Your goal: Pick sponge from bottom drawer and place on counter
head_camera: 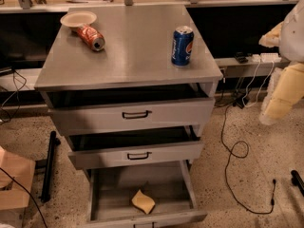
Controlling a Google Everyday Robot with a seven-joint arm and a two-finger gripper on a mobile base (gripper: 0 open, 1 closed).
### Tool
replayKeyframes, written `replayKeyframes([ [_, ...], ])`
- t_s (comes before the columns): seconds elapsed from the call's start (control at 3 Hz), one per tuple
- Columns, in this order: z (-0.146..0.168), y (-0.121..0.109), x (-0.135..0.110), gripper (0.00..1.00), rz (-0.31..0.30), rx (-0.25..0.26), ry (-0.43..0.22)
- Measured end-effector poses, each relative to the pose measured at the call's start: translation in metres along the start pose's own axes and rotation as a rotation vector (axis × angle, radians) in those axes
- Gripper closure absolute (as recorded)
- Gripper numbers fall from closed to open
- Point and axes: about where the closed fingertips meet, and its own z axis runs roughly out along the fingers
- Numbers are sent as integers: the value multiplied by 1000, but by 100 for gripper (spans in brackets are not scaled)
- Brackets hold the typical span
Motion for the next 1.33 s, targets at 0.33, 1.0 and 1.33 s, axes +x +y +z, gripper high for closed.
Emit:
replayKeyframes([
  [0.33, 0, 0, 0, 0, 0, 0, 0],
  [1.0, 46, 23, -32, 0, -32, -133, -211],
  [1.33, 82, 39, -50, 0, -69, -213, -348],
])
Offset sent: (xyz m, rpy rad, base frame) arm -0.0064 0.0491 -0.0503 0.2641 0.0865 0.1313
